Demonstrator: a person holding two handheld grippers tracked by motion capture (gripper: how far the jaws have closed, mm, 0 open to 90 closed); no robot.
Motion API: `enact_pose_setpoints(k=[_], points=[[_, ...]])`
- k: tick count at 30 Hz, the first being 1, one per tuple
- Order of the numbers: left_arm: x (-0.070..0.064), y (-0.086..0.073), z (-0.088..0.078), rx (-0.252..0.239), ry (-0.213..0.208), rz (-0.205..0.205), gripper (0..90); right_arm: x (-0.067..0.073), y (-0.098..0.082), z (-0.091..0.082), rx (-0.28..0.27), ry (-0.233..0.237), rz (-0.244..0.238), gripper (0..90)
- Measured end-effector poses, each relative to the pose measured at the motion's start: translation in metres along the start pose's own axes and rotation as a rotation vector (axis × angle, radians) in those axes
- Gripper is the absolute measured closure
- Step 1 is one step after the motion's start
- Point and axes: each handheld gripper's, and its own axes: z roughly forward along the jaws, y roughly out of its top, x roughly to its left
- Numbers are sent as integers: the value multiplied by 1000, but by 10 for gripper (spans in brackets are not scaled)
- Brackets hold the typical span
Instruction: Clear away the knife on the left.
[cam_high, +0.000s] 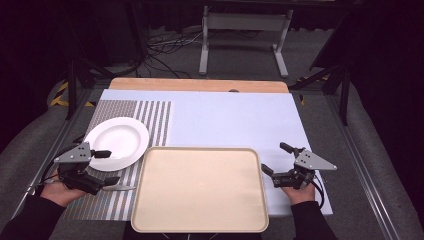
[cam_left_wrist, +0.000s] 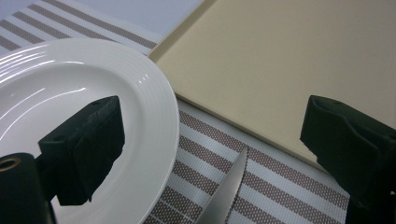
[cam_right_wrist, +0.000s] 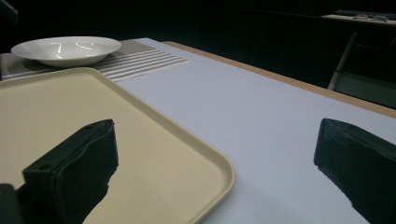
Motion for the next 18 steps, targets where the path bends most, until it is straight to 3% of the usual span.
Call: enact_pose_setpoints(k=[6,11,16,18], points=[[4,-4,-6,43,-18,40,90,0,0,0,-4,5,2,5],[10,-10,-11,80,-56,69,137,0,0,0,-4,11,6,5],[14,-17,-10,192,-93,106,155,0,0,0,-4,12,7,5],[14,-18,-10,208,-100,112,174,0,0,-1,-5,14,10,5]])
